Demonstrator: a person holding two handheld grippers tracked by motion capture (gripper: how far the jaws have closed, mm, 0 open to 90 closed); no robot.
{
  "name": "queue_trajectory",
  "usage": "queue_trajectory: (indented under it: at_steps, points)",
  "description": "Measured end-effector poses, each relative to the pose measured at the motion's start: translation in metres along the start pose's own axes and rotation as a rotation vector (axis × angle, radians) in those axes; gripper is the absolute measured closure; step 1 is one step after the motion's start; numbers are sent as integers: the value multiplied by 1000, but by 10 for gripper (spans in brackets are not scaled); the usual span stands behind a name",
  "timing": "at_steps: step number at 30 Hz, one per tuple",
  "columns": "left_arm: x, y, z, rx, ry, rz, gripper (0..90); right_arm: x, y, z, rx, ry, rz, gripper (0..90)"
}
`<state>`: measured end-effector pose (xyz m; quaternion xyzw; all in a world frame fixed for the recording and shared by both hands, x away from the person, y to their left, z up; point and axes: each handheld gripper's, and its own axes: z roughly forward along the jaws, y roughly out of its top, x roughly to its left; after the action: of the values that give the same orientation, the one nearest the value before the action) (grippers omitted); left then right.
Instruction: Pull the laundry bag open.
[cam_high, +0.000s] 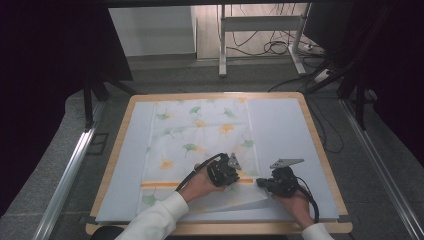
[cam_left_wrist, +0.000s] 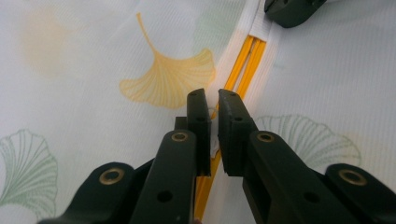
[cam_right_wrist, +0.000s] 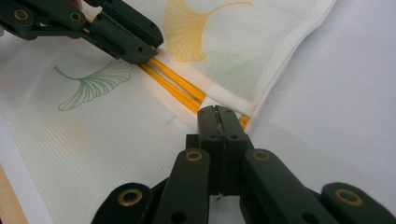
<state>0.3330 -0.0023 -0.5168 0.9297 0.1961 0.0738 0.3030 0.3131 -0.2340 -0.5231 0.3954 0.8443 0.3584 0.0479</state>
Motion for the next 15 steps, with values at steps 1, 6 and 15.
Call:
queue_trajectory:
  at_steps: [1,6,15]
  points:
    - [0,-1,-1,1,1,0,846,0,0,0,-4,0,3,898]
    - [2,-8,-5,1,8,-15,846,0,0,0,-4,0,3,898]
    - [9,-23,-15,4,17,-37,845,0,0,0,-3,4,3,898]
